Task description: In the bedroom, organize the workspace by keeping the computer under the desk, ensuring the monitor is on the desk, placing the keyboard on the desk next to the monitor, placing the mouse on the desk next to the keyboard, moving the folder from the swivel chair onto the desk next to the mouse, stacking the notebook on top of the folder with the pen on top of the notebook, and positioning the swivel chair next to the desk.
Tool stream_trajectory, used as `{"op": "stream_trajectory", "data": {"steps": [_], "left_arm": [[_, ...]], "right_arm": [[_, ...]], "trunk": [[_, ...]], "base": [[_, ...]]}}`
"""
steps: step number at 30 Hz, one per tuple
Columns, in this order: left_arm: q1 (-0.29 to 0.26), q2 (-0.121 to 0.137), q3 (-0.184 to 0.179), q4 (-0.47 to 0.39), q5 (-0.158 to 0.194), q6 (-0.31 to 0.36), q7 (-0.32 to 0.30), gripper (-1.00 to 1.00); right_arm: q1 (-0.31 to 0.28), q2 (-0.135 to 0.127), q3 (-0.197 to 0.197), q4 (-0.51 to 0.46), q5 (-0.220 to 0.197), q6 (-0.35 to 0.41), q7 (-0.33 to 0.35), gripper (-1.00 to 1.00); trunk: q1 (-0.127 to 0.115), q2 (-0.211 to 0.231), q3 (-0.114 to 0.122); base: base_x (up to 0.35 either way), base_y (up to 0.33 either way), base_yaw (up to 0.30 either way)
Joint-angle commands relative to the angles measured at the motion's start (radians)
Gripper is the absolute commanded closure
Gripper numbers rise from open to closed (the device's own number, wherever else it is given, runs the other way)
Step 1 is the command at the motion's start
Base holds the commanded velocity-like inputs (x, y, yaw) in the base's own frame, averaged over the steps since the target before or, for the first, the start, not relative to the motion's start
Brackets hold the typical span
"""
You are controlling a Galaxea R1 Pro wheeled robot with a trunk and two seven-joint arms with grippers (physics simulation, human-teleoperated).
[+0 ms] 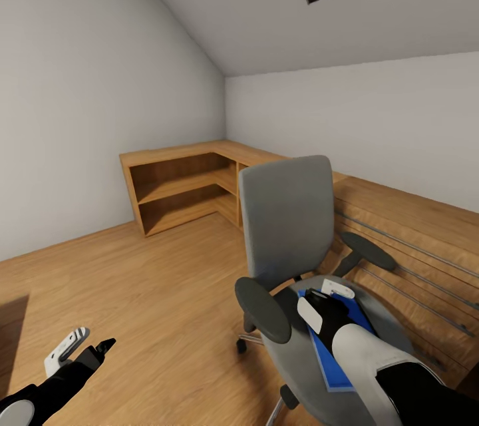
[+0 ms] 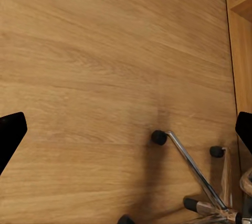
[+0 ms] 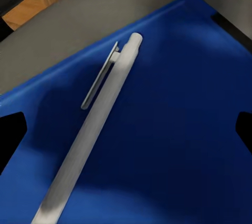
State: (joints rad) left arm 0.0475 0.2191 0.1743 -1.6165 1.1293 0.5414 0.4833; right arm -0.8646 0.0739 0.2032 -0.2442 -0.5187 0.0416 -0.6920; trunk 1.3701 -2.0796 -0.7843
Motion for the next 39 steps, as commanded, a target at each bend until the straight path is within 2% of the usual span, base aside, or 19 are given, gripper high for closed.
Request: {"op": "stream_trajectory", "data": {"steps": [1,3,15,18,31,32,39], "left_arm": [[0.000,0.000,0.001,-0.002,0.010,0.002,0.009,-1.00],[0.000,0.000,0.001,-0.002,0.010,0.002,0.009,-1.00],[0.000,0.001,0.002,-0.002,0.010,0.002,0.008,-1.00],[0.000,0.000,0.002,-0.002,0.010,0.001,0.009,-1.00],[0.000,0.001,0.012,-0.002,0.012,0.003,0.008,-1.00],[0.000,0.001,0.013,-0.002,0.012,0.003,0.008,-1.00],[0.000,0.000,0.013,-0.002,0.012,0.003,0.006,-1.00]], "right_arm": [[-0.001,0.000,0.008,-0.001,-0.006,0.004,-0.006,-1.00],[-0.001,0.000,0.008,-0.001,-0.006,0.004,-0.006,-1.00],[-0.001,0.000,0.008,-0.001,-0.006,0.004,-0.006,-1.00],[-0.001,0.000,0.008,-0.001,-0.007,0.004,-0.006,-1.00],[-0.001,0.000,0.009,-0.001,-0.007,0.005,-0.006,-1.00],[-0.001,0.000,0.009,-0.001,-0.007,0.005,-0.007,1.00],[-0.001,0.001,0.009,-0.004,-0.007,0.006,-0.008,1.00]], "trunk": [[0.004,-0.007,-0.004],[0.011,-0.021,-0.010],[0.011,-0.021,-0.010],[0.023,-0.042,-0.020],[0.023,-0.042,-0.020],[0.023,-0.042,-0.020],[0.023,-0.042,-0.020]], "base": [[0.000,0.000,0.000],[0.000,0.000,0.000],[0.000,0.000,0.000],[0.000,0.000,0.000],[0.000,0.000,0.000],[0.000,0.000,0.000],[0.000,0.000,0.000]]}}
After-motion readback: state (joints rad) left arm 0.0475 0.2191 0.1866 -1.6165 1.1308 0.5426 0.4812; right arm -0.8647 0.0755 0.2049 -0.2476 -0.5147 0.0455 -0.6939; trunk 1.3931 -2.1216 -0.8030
